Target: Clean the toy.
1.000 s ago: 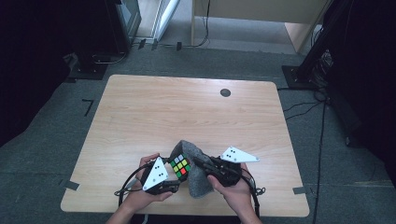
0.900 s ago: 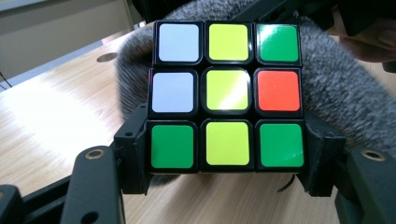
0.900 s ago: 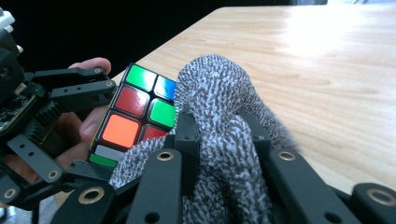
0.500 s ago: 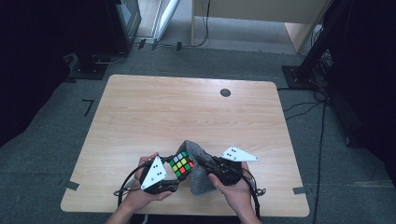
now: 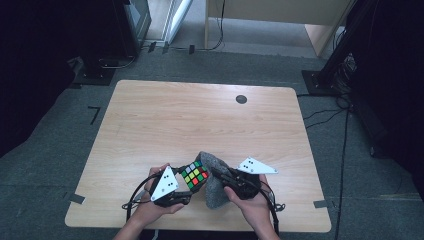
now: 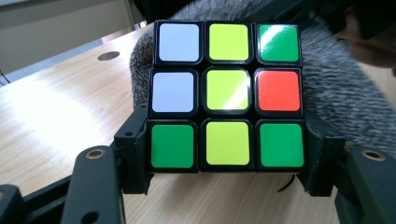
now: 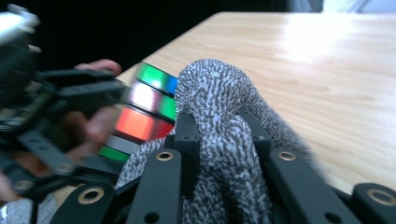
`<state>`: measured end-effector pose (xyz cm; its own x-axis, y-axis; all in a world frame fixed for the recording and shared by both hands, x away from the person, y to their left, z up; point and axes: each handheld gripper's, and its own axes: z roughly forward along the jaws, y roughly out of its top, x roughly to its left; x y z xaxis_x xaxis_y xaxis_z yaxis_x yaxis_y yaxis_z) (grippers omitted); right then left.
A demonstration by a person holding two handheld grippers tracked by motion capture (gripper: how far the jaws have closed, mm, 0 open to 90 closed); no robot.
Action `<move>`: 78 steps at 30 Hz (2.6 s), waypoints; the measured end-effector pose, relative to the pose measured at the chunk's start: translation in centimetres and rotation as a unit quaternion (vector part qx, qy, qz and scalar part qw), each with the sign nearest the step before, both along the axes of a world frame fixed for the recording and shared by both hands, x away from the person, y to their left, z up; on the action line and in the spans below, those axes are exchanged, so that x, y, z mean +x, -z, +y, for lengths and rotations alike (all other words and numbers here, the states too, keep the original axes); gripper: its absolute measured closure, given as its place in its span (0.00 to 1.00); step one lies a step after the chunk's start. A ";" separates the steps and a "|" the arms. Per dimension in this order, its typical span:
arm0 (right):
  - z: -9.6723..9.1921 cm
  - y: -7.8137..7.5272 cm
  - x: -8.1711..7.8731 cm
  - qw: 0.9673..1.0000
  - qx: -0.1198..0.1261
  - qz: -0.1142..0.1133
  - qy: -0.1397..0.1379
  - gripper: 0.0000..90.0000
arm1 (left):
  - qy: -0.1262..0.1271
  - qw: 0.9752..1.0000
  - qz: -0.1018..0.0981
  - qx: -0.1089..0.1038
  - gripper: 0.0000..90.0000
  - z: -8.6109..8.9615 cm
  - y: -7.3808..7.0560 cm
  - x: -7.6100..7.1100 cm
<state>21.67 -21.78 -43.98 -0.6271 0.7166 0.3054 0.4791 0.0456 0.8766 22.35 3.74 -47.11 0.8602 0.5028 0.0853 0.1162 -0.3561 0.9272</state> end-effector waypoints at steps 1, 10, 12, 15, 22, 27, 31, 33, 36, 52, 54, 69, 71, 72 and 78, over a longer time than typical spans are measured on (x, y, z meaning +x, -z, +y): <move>0.2 -0.3 -0.2 1.000 0.004 -0.008 -0.009 0.83 | 0.000 1.000 0.000 0.000 0.38 -0.1 0.1 0.0; 0.3 0.2 -0.1 1.000 -0.017 -0.011 -0.004 0.82 | -0.001 1.000 -0.003 0.007 0.38 0.0 0.0 -0.1; 0.3 0.0 -0.1 1.000 -0.014 -0.009 -0.003 0.82 | -0.002 1.000 -0.002 0.009 0.38 -0.2 0.1 -0.1; 1.0 -1.0 -0.8 0.999 -0.013 -0.031 -0.019 0.82 | -0.002 1.000 -0.003 0.014 0.38 -0.3 0.2 -0.1; 0.6 -0.1 -0.3 0.999 -0.032 -0.030 0.001 0.82 | 0.001 1.000 -0.005 -0.003 0.38 0.1 -0.1 -0.1; 0.9 -0.6 -0.6 0.999 -0.029 -0.036 -0.006 0.82 | 0.000 1.000 -0.003 0.004 0.38 -0.1 0.1 0.0; 1.6 -1.4 -1.3 0.997 -0.035 -0.065 -0.019 0.81 | 0.004 1.000 -0.001 -0.008 0.38 0.1 0.0 0.0; 1.2 -0.9 -0.9 0.998 -0.037 -0.057 -0.008 0.81 | 0.005 1.000 -0.002 -0.015 0.38 0.3 -0.1 0.0; 0.6 -0.1 -0.4 0.998 -0.042 -0.035 0.010 0.81 | 0.003 1.000 0.000 -0.014 0.38 0.3 -0.2 0.0; 1.3 -1.7 -1.3 0.998 -0.025 -0.055 -0.012 0.82 | -0.003 1.000 0.007 -0.012 0.38 0.1 0.0 0.2; 1.7 -1.8 -1.4 0.997 -0.032 -0.062 -0.015 0.82 | -0.004 1.000 0.007 -0.014 0.38 0.1 -0.1 0.1; 0.5 -0.7 -0.5 0.999 -0.025 -0.034 0.011 0.82 | 0.002 0.999 0.012 -0.036 0.38 0.5 -0.4 0.3; 0.7 -1.0 -0.9 0.999 -0.027 -0.040 0.002 0.82 | -0.003 1.000 0.010 -0.021 0.38 0.2 -0.2 0.3; 1.0 -1.4 -1.2 0.998 -0.027 -0.050 -0.007 0.82 | 0.000 1.000 0.013 -0.022 0.38 0.2 -0.1 0.3; 0.7 -1.0 -0.9 0.998 -0.033 -0.047 0.009 0.82 | 0.009 0.999 0.021 -0.048 0.38 0.8 -0.7 0.3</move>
<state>20.79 -21.07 -42.96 -0.6373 0.7448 0.1977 0.3964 0.0968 0.9130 22.64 4.56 -46.44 0.8712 0.4910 0.0012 0.1493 -0.2673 0.9520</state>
